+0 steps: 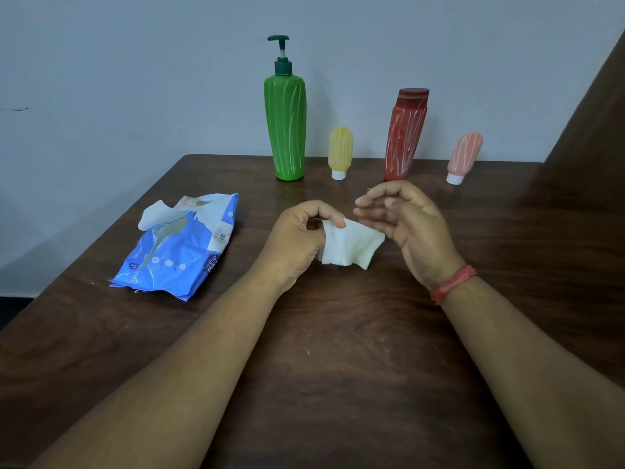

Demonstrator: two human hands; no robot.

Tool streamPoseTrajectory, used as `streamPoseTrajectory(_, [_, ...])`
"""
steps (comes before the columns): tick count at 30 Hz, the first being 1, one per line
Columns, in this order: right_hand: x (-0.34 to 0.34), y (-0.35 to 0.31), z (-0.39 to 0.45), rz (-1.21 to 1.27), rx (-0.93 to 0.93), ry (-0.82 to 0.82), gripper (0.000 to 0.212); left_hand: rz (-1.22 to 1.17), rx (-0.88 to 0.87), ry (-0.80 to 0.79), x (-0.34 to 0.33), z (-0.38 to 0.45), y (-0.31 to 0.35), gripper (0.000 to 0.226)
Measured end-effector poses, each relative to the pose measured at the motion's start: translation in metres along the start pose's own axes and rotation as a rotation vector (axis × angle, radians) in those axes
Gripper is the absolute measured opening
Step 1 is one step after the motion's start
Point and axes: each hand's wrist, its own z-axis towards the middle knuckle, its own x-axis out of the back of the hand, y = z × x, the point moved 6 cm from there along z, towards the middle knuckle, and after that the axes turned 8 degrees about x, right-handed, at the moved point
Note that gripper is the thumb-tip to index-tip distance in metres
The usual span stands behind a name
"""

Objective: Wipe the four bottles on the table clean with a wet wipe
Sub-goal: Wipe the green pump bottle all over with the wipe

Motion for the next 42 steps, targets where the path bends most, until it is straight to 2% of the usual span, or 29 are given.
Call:
streamPoseTrajectory(2, [-0.005,0.005,0.000,-0.245,-0.025,-0.125,0.014,0.010,-0.026,-0.042,-0.003,-0.002,0.003,0.034])
streamPoseTrajectory(3, [-0.009,0.010,-0.001,-0.345,-0.039,-0.203,0.014,0.018,-0.046,-0.048,-0.003,-0.002,0.005,0.030])
streamPoseTrajectory(5, [-0.012,0.018,-0.003,-0.387,-0.074,-0.283,0.012,0.044,-0.095,-0.027,0.001,-0.003,0.009,0.025])
streamPoseTrajectory(6, [-0.011,0.020,-0.003,-0.363,-0.083,-0.269,0.011,0.053,-0.113,-0.004,0.004,-0.002,0.011,0.026])
streamPoseTrajectory(9, [0.002,0.022,0.000,-0.246,-0.124,-0.088,0.011,-0.041,-0.068,0.108,0.018,0.002,0.008,0.030])
streamPoseTrajectory(14, [0.016,0.029,0.000,0.001,-0.236,0.169,0.015,-0.236,0.195,0.443,0.049,0.027,-0.022,0.020])
streamPoseTrajectory(17, [0.023,0.031,0.000,0.136,-0.253,0.284,0.020,-0.096,0.296,0.529,0.060,0.058,-0.022,0.032])
streamPoseTrajectory(21, [0.032,0.037,0.002,0.258,-0.269,0.374,0.023,0.142,0.237,0.520,0.059,0.110,-0.008,0.060])
streamPoseTrajectory(26, [0.035,0.043,0.005,0.331,-0.268,0.398,0.027,0.346,0.245,0.570,0.071,0.174,-0.017,0.070])
streamPoseTrajectory(34, [0.037,0.047,0.009,0.380,-0.256,0.380,0.033,0.340,0.226,0.579,0.069,0.200,-0.023,0.074])
streamPoseTrajectory(38, [0.035,0.045,0.008,0.399,-0.260,0.379,0.032,0.330,0.198,0.580,0.067,0.184,-0.021,0.075])
streamPoseTrajectory(42, [0.032,0.042,0.007,0.409,-0.262,0.386,0.032,0.298,0.162,0.498,0.057,0.148,-0.018,0.081])
